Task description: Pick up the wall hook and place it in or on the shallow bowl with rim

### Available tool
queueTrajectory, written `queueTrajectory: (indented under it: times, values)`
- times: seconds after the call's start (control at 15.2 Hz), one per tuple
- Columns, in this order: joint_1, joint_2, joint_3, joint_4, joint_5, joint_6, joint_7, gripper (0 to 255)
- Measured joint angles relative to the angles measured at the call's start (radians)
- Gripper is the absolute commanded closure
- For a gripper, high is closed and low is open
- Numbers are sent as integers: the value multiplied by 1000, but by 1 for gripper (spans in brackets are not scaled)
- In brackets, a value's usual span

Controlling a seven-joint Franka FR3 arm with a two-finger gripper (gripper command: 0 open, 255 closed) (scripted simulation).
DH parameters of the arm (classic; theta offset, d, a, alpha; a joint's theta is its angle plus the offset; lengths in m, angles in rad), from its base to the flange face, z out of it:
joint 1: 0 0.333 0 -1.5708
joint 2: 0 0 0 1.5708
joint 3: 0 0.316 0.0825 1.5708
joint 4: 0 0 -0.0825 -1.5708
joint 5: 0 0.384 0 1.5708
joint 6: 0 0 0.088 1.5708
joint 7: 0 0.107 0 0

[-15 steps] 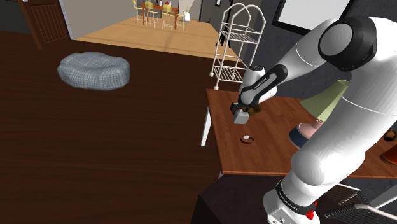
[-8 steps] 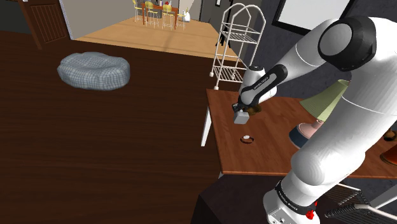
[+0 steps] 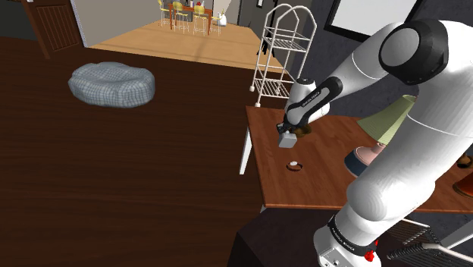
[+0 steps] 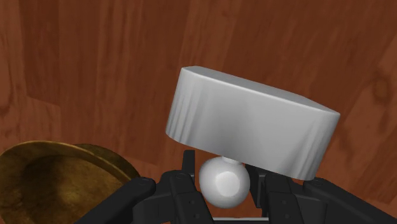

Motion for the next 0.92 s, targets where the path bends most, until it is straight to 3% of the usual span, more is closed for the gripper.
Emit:
queueTrajectory:
  times: [0.92]
  values:
    - [7,-153,12,26,57,-178,-68,255]
